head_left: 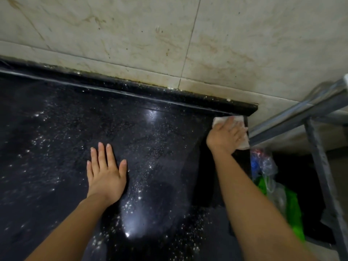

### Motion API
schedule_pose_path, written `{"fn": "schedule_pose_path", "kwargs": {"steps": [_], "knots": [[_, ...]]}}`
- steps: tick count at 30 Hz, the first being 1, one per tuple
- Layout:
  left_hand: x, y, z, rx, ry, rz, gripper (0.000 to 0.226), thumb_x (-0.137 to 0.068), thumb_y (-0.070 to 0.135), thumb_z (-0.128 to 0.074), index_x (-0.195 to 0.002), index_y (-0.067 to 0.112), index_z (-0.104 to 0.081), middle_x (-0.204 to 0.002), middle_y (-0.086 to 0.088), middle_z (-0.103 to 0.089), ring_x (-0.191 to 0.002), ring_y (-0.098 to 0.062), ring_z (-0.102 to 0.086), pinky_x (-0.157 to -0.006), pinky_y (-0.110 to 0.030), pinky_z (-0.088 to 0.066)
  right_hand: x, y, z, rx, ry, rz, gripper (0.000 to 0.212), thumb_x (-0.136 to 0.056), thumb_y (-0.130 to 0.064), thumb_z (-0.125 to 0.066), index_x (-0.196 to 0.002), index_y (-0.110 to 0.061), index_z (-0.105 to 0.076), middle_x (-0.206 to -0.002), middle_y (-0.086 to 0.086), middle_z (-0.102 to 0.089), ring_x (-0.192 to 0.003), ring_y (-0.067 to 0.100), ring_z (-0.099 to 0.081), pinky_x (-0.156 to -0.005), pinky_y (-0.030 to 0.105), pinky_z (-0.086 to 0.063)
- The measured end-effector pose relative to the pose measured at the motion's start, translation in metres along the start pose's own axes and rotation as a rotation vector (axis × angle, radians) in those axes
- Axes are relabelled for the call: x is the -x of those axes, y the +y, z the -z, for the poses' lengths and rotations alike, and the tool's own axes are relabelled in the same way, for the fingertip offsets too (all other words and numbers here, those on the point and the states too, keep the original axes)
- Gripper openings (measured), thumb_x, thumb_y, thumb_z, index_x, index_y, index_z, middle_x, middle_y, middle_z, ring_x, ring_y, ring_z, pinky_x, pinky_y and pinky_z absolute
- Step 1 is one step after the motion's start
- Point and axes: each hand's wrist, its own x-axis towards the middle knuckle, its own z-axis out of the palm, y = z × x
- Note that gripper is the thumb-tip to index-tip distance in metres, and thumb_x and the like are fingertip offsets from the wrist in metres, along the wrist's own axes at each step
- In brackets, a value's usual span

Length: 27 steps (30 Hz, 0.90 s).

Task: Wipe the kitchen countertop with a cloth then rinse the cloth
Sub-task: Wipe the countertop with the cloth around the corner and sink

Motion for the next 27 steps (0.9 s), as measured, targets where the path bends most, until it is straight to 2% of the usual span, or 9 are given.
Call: {"fn": "schedule_pose_path", "kwargs": {"steps": [2,6,11,13,15,18,20,22,27], "knots": [[-0.001,0.0,0.0,-0.001,-0.009,0.001,0.066,-0.097,0.049,-0.009,-0.147,0.018,0.021,-0.152,0.0,0.032,-0.135,-0.013,0.036,-0.113,-0.035,0.019,0.024,-0.035,-0.015,-0.012,-0.026,0.091,0.056,-0.102,-0.033,-0.018,-0.152,-0.016,0.0,-0.159,0.016,0.006,-0.145,0.033,0.013,-0.117,0.044,0.008],[-0.002,-0.001,0.0,-0.003,-0.014,0.004,0.066,-0.097,0.049,-0.009,-0.147,0.018,0.021,-0.153,0.0,0.032,-0.134,-0.013,0.037,-0.113,-0.035,0.019,0.068,-0.073,-0.034,0.065,-0.151,0.625,0.054,-0.102,-0.035,-0.018,-0.153,-0.022,-0.003,-0.16,0.011,0.004,-0.145,0.029,0.014,-0.118,0.04,0.008],[0.0,0.0,0.001,0.007,-0.01,0.006,0.066,-0.097,0.049,-0.01,-0.147,0.018,0.02,-0.153,0.0,0.032,-0.136,-0.015,0.035,-0.114,-0.036,0.018,0.067,-0.045,-0.022,0.219,-0.364,1.161,0.051,-0.102,-0.041,-0.024,-0.151,-0.035,-0.013,-0.16,-0.003,0.0,-0.146,0.018,0.012,-0.115,0.031,0.014],[0.0,-0.001,0.001,0.01,-0.009,0.0,0.066,-0.097,0.049,-0.009,-0.147,0.018,0.021,-0.152,0.001,0.033,-0.135,-0.014,0.036,-0.114,-0.036,0.018,0.048,-0.019,-0.012,0.208,-0.282,1.127,0.053,-0.099,-0.045,-0.018,-0.15,-0.032,-0.019,-0.16,0.002,-0.01,-0.147,0.022,-0.001,-0.118,0.034,0.007],[0.0,-0.001,0.001,0.009,-0.009,-0.003,0.066,-0.097,0.049,-0.009,-0.147,0.018,0.022,-0.152,0.001,0.033,-0.136,-0.015,0.036,-0.113,-0.036,0.019,0.028,0.009,-0.004,0.16,-0.077,0.834,0.059,-0.096,-0.042,-0.014,-0.149,-0.02,-0.026,-0.156,0.013,-0.024,-0.145,0.031,-0.016,-0.119,0.042,-0.006],[0.001,0.0,0.0,0.01,0.005,-0.006,0.066,-0.097,0.048,-0.009,-0.147,0.017,0.021,-0.152,0.0,0.033,-0.136,-0.015,0.036,-0.113,-0.036,0.019,0.016,0.024,0.004,0.086,0.02,0.215,0.054,-0.101,-0.037,-0.014,-0.153,-0.019,-0.011,-0.159,0.016,-0.006,-0.146,0.033,0.0,-0.118,0.043,0.002],[0.0,0.0,0.0,0.007,0.009,-0.009,0.065,-0.097,0.048,-0.008,-0.146,0.017,0.022,-0.152,-0.001,0.033,-0.135,-0.015,0.037,-0.113,-0.036,0.019,0.024,0.004,-0.001,0.058,-0.033,0.051,0.054,-0.102,-0.036,-0.016,-0.153,-0.021,-0.002,-0.159,0.015,0.006,-0.145,0.033,0.012,-0.117,0.044,0.008],[0.0,0.0,0.0,0.006,0.007,-0.011,0.065,-0.097,0.048,-0.007,-0.146,0.017,0.022,-0.151,-0.001,0.034,-0.133,-0.013,0.038,-0.113,-0.036,0.019,0.039,-0.027,-0.015,0.072,-0.061,0.164,0.055,-0.102,-0.034,-0.018,-0.152,-0.021,0.001,-0.159,0.016,0.007,-0.145,0.035,0.013,-0.116,0.045,0.007],[-0.001,0.0,0.0,-0.001,0.013,-0.006,0.065,-0.098,0.048,-0.007,-0.146,0.017,0.022,-0.152,-0.002,0.034,-0.135,-0.016,0.037,-0.113,-0.036,0.019,0.098,-0.104,-0.05,0.139,-0.263,0.806,0.054,-0.101,-0.036,-0.021,-0.152,-0.029,-0.004,-0.16,0.007,0.008,-0.145,0.028,0.016,-0.116,0.041,0.009]]}}
